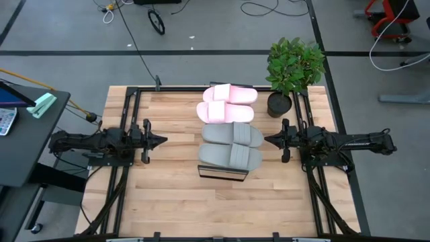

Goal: Pick and place slides into the shelf
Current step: Return to Home Position

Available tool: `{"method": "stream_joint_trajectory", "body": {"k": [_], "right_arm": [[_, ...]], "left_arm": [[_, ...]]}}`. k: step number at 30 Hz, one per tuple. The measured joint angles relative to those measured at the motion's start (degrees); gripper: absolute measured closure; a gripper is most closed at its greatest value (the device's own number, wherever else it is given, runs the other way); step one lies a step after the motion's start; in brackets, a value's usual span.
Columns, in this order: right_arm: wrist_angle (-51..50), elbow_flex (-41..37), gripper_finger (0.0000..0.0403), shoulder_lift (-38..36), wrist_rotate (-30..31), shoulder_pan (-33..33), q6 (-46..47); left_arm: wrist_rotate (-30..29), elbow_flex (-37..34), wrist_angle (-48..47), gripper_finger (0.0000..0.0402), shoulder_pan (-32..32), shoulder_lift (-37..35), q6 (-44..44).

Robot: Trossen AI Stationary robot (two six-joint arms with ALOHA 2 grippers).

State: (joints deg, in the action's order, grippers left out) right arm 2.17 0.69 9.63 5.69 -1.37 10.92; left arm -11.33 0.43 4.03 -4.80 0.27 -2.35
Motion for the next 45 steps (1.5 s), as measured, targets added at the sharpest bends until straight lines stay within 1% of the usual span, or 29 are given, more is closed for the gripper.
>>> {"method": "stream_joint_trajectory", "body": {"k": [7,13,16,19,21,29,34,38,45], "right_arm": [[0.31,0.00,0.0403,0.00,0.14,0.00,-0.49],[0.65,-0.13,0.0403,0.00,-4.20,0.09,1.48],[1.07,-0.13,0.0403,-0.23,-4.26,0.04,0.23],[1.39,-0.13,0.0403,-1.80,-4.27,0.02,-2.10],[1.31,-0.13,0.0403,-3.52,-4.27,-0.01,-3.58],[-0.07,-0.13,0.0403,-9.05,-4.92,0.00,-4.65],[-0.65,-0.15,0.0403,-9.27,-6.54,0.02,-3.61],[-0.65,-0.15,0.0401,-9.17,-6.66,0.02,-2.61],[-0.67,-0.15,0.0400,-9.16,-6.66,0.02,-2.56]], "left_arm": [[1.06,0.00,-0.50,0.0399,0.00,0.00,-0.12],[1.27,0.00,-0.80,0.0398,0.00,0.00,-1.35],[1.85,0.01,-0.93,0.0398,0.00,0.00,-1.47],[2.27,0.02,-1.03,0.0395,0.00,0.00,-1.47],[3.57,0.02,-1.20,0.0398,0.00,0.00,-1.47],[4.11,0.02,-1.07,0.0398,0.00,0.00,-1.49],[4.45,0.00,-0.95,0.0391,0.00,0.00,-1.73],[5.01,0.00,-0.62,0.0386,0.00,0.00,-2.96],[5.01,0.00,-0.24,0.0396,0.00,0.02,-3.05]]}}
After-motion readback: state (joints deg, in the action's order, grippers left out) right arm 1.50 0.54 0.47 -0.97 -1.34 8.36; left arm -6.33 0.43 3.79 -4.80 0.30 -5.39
